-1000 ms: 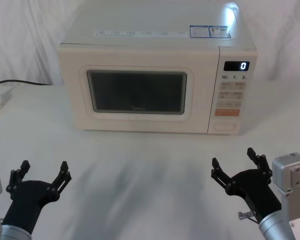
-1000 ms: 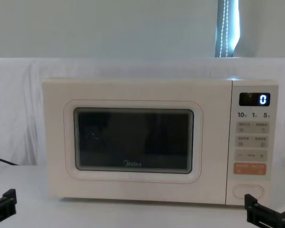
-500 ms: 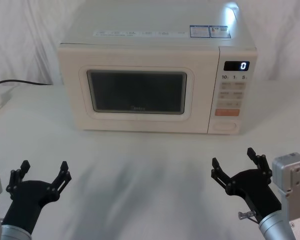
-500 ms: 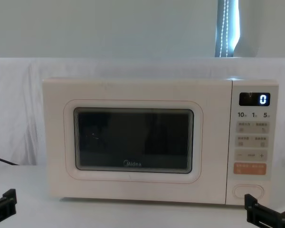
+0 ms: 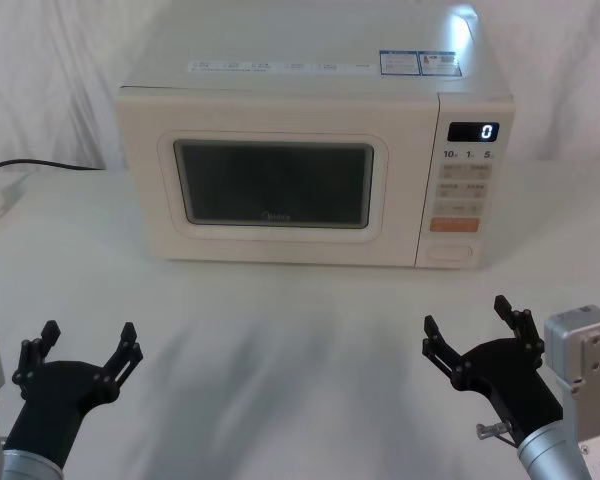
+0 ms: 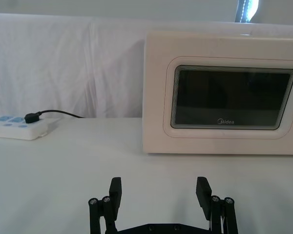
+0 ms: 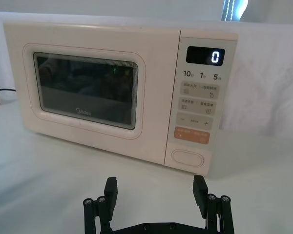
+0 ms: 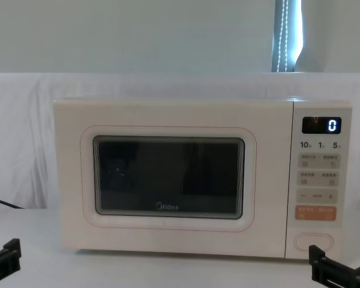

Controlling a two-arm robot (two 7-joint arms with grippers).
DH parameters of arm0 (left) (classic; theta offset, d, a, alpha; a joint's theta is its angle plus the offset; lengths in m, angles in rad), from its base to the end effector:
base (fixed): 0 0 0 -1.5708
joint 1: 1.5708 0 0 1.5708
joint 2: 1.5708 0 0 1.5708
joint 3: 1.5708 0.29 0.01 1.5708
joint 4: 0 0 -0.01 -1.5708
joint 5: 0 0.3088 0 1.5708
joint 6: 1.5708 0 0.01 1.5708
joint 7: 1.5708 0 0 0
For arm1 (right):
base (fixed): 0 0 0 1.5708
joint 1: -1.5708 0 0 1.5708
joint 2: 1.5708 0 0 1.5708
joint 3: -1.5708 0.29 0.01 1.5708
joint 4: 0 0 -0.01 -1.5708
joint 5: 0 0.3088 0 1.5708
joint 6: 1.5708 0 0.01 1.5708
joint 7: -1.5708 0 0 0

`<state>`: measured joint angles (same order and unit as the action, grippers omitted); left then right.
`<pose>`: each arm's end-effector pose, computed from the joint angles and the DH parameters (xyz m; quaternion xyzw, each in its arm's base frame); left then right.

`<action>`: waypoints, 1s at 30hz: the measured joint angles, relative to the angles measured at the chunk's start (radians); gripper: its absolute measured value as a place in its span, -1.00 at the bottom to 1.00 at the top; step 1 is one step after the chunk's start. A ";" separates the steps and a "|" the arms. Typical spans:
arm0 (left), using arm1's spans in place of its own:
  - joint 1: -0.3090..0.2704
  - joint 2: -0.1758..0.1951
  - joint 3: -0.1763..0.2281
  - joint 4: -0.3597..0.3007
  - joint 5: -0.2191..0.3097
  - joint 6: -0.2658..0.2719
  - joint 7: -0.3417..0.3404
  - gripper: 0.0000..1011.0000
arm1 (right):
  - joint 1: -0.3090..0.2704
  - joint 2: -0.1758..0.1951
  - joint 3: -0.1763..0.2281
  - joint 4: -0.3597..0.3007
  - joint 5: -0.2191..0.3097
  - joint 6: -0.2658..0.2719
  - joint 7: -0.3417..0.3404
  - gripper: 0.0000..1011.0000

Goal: Press the button to open the microwave door with one hand; close the microwave door with the other hand.

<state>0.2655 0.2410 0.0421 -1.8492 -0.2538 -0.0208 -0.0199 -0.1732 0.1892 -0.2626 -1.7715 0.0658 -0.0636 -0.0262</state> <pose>0.2529 0.0376 -0.2853 -0.0174 0.0064 0.6616 0.7496 0.2658 0.0383 -0.2975 -0.0014 -0.0414 -0.6058 0.7946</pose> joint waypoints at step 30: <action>0.000 0.000 0.000 0.000 0.000 0.000 0.000 0.98 | 0.000 0.000 0.000 0.000 0.000 0.000 0.000 0.63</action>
<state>0.2655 0.2410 0.0421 -1.8492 -0.2538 -0.0208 -0.0199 -0.1733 0.1893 -0.2626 -1.7715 0.0659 -0.0636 -0.0261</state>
